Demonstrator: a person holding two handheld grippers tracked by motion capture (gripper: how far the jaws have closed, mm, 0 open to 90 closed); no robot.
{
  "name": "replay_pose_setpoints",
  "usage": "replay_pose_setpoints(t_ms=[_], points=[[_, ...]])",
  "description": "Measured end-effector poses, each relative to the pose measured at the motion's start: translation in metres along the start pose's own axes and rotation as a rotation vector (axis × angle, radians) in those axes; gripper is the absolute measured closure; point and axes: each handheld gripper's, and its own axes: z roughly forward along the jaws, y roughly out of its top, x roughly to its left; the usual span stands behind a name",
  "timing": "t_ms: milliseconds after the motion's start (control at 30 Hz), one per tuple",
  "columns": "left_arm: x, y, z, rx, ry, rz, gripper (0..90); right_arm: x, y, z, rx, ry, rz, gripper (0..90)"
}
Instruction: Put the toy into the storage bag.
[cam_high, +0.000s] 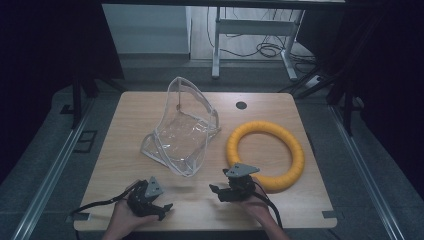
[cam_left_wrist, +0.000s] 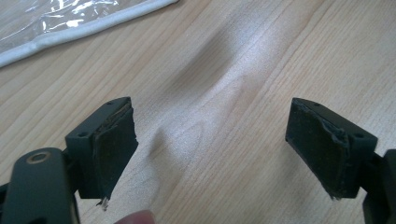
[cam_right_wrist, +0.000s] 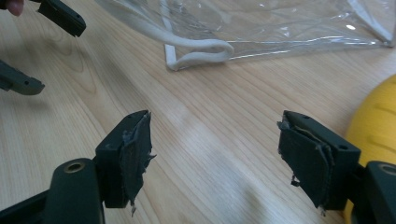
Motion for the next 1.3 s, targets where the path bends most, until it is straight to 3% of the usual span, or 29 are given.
replay_pose_setpoints(t_ms=[133,300,467,700,1067,1300], points=[[0.0,0.0,-0.001,-0.009,0.004,-0.003,16.2,-0.005,-0.001,-0.006,0.011,0.007,-0.003,25.4],[0.001,0.0,-0.002,-0.01,0.004,-0.004,16.2,-0.014,0.005,-0.013,0.016,0.018,0.032,25.3],[0.001,0.0,-0.002,-0.005,0.007,-0.007,16.2,-0.023,0.011,-0.023,0.062,0.021,-0.02,25.5],[0.001,0.0,-0.001,-0.001,0.001,-0.002,16.2,-0.033,0.017,-0.034,0.098,0.022,-0.022,25.4],[0.001,0.0,-0.002,0.001,-0.001,-0.001,16.2,-0.045,0.039,-0.043,0.232,-0.003,-0.077,24.5],[0.002,0.0,-0.002,-0.001,-0.003,-0.001,16.2,-0.056,0.043,-0.044,0.306,-0.011,-0.081,23.9]])
